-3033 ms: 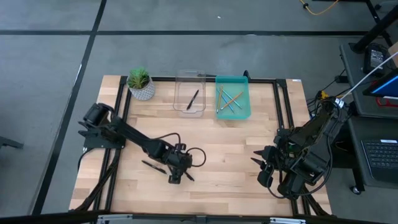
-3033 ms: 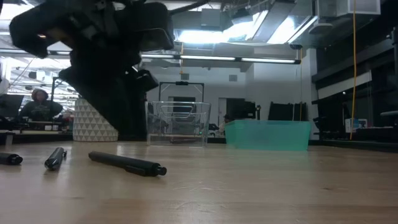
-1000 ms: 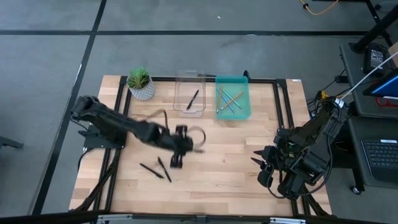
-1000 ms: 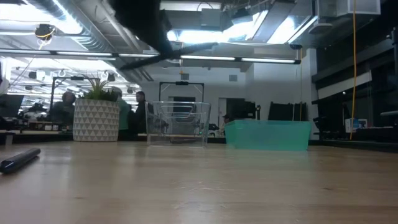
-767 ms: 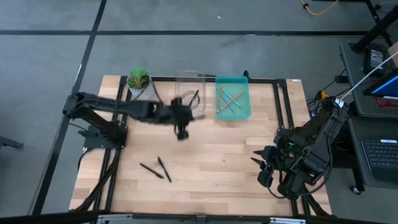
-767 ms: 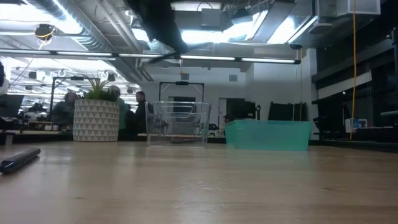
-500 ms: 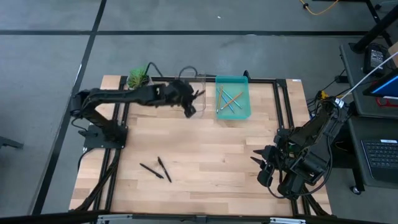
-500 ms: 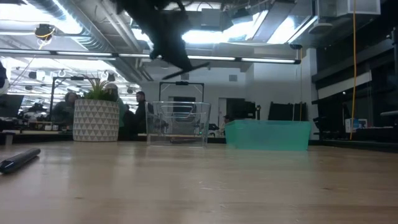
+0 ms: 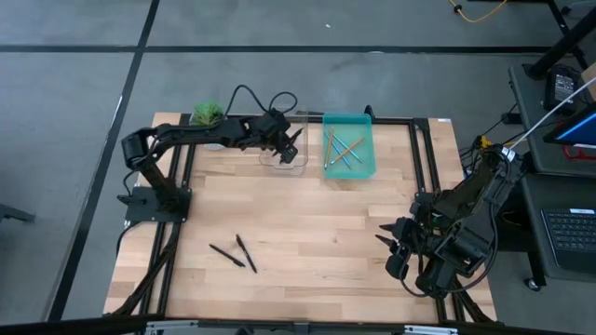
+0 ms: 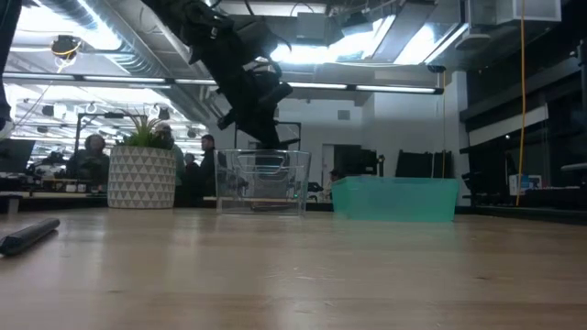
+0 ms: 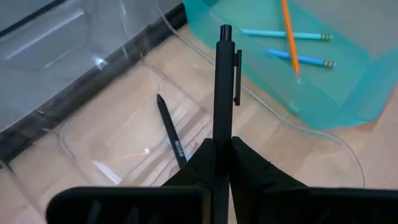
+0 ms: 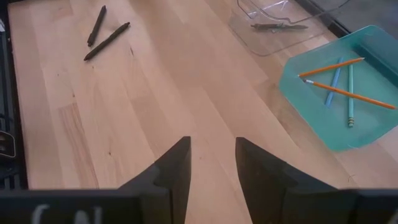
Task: Sort pens & pencils
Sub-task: Put the right black pen into the transparent bin
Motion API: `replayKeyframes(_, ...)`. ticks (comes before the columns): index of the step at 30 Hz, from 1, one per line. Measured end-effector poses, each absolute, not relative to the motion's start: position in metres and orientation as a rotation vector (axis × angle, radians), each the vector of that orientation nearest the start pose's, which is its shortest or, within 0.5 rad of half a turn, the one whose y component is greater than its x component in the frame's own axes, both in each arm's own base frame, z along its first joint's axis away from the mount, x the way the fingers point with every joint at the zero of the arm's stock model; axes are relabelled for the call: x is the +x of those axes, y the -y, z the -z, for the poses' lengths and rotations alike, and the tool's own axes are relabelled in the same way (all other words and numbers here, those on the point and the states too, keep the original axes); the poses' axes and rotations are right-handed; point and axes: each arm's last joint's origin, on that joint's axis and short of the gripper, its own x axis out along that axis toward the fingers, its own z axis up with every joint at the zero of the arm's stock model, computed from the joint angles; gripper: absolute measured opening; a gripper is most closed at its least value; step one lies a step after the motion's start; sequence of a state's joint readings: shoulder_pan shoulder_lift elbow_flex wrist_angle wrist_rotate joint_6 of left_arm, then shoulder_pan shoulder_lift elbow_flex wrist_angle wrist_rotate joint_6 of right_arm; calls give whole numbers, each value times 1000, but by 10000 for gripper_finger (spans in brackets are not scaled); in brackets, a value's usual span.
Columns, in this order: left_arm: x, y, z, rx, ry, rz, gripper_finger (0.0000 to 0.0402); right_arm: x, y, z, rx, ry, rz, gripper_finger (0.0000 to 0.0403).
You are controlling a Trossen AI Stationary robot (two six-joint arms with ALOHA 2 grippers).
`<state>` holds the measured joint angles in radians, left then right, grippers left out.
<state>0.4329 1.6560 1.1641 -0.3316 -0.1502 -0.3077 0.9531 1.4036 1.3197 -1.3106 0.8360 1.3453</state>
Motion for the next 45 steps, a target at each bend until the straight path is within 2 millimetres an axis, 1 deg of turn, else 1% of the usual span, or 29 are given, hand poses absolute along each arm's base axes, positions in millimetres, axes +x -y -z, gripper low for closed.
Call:
replayKeyframes(3,318,-152,-232,-401,-737,-674,17,157,-184,-317,176,-705,444,127)
replayKeyframes(12,320,-152,-234,-396,-722,-670,39,157,-184,-317,182,-713,441,127)
replayKeyframes(23,320,-151,-237,-389,-698,-670,100,157,-185,-316,202,-750,429,127)
replayKeyframes(28,317,-148,-246,-414,-675,-604,109,157,-185,-316,202,-750,429,127)
replayKeyframes(32,312,-138,-265,-420,-640,-484,109,157,-185,-316,204,-752,428,127)
replayKeyframes(35,308,-124,-279,-436,-615,-376,110,157,-185,-316,205,-751,429,127)
replayKeyframes(40,299,-91,-312,-456,-516,-211,110,157,-185,-316,199,-753,431,127)
replayKeyframes(43,291,-70,-324,-417,-506,-156,110,157,-185,-316,201,-752,430,127)
replayKeyframes(45,284,-57,-330,-406,-529,-132,110,157,-185,-316,201,-752,430,127)
